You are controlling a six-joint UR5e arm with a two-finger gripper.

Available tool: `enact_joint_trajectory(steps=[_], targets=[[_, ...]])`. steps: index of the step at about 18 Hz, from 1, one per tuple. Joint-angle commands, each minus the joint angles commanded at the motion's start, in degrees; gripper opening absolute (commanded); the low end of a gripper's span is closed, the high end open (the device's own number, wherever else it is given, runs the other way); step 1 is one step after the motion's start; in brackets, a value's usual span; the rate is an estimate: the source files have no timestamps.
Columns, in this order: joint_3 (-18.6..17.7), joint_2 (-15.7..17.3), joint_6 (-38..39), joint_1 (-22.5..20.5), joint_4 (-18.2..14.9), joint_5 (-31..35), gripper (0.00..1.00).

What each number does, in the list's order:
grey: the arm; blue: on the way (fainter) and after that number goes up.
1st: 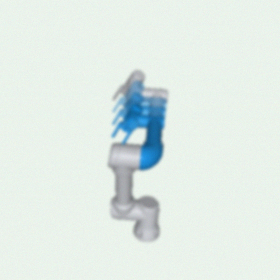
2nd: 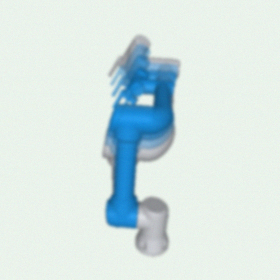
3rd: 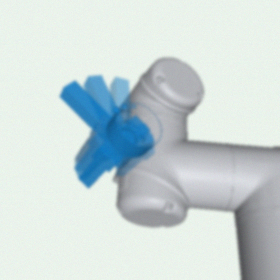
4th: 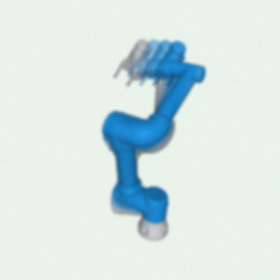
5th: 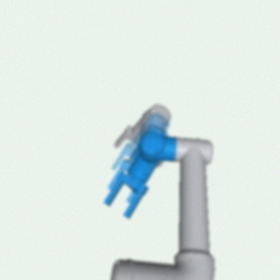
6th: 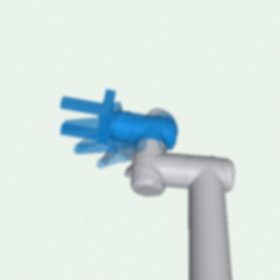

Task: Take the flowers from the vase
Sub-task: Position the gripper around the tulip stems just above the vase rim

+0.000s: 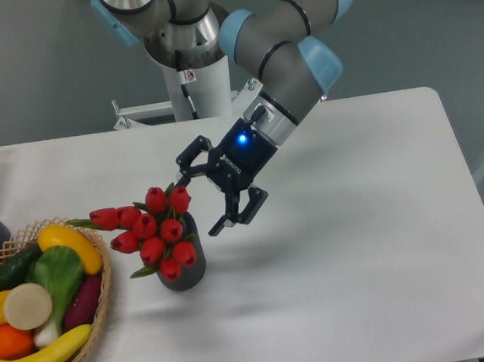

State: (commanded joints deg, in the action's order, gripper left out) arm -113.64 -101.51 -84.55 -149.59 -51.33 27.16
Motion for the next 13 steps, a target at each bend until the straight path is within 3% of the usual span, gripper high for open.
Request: enact_joint_trajectory(steps=[13], targets=[[1.3,-2.6,0.0,3.2,1.1,0.0,1.00]])
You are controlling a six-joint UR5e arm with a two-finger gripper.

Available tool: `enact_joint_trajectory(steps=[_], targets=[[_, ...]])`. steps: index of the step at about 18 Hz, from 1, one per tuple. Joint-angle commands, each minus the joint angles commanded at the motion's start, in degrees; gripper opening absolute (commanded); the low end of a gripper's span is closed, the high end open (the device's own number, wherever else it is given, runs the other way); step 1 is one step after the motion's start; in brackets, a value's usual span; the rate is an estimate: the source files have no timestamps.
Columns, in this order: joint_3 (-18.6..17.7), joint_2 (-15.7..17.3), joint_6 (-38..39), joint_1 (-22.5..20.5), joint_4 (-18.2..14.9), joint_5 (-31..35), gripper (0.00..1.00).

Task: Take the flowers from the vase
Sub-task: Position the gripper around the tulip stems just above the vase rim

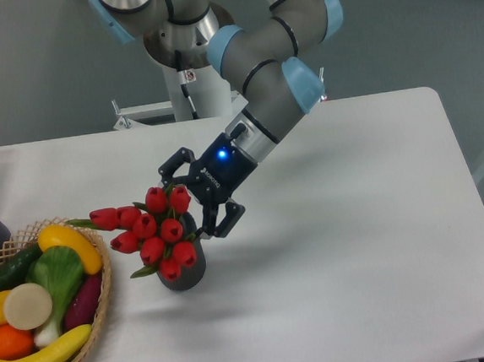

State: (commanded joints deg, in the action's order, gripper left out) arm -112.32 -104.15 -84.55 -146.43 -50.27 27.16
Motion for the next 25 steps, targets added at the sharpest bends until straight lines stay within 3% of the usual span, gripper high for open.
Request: enact_joint_trajectory(steps=[3,4,7,11,15,25], targets=[[0.0,-0.2,0.0,0.5,0.8,0.0,1.00],[0.1,-0.3,0.0,0.6,0.8,0.0,0.97],[0.3,-0.3,0.0,0.5,0.8,0.0,0.72],[0.4,-0.1,0.1,0.5,0.8,0.0,0.65],[0.3,-0.3,0.1,0.5,0.8,0.0,0.52],[0.8,0.3,2.2,0.2,0.8,-0.1,0.43]])
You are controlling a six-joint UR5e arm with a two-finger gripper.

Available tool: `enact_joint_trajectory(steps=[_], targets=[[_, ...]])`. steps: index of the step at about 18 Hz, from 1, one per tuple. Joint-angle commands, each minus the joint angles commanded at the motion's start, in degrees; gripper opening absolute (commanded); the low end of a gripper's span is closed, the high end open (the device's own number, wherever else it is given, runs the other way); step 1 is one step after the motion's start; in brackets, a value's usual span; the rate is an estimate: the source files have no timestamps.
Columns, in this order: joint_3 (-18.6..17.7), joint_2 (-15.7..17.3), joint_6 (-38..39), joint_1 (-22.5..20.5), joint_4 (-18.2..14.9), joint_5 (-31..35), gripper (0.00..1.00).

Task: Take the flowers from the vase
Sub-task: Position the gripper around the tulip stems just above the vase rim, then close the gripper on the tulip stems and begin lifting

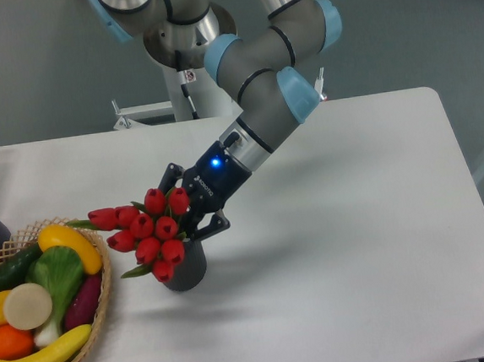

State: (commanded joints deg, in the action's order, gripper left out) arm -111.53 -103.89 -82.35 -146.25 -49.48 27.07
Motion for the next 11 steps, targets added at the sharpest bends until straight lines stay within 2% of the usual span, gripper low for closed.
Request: enact_joint_trajectory(steps=[3,11], targets=[[0.0,0.3,0.2,-0.5,-0.1,-0.3,0.43],[0.3,4.9,7.0,-1.5,-0.2,-3.4,0.43]])
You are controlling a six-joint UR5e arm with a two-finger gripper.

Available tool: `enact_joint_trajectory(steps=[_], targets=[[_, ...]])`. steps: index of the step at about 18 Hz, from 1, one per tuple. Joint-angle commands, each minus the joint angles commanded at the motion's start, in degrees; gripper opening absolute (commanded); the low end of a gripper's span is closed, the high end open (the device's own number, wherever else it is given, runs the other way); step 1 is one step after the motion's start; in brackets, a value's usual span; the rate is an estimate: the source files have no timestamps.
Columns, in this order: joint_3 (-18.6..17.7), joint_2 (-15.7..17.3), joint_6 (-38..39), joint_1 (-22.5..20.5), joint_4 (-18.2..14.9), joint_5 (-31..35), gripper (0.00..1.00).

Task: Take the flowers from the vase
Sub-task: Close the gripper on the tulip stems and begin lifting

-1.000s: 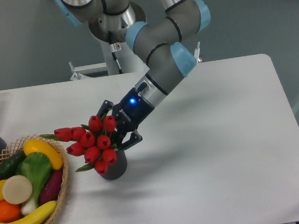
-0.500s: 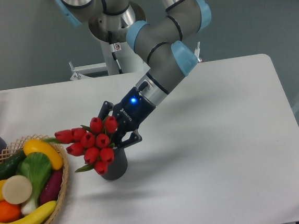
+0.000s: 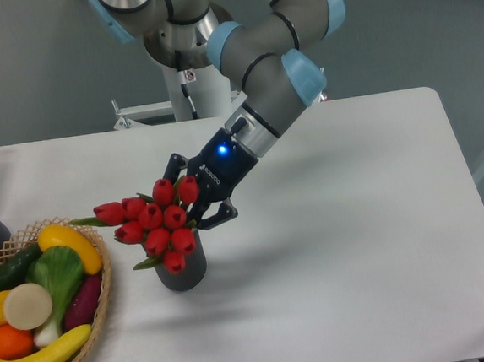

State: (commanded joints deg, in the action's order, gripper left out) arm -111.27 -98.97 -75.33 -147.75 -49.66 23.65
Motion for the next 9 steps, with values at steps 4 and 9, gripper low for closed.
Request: enact_joint_trajectory(steps=[4,9], targets=[[0.7,1.1,1.6,-0.1,0.0,-2.2,0.43],[3.2,1.9,4.6,-0.3,0.0,-4.4,0.43]])
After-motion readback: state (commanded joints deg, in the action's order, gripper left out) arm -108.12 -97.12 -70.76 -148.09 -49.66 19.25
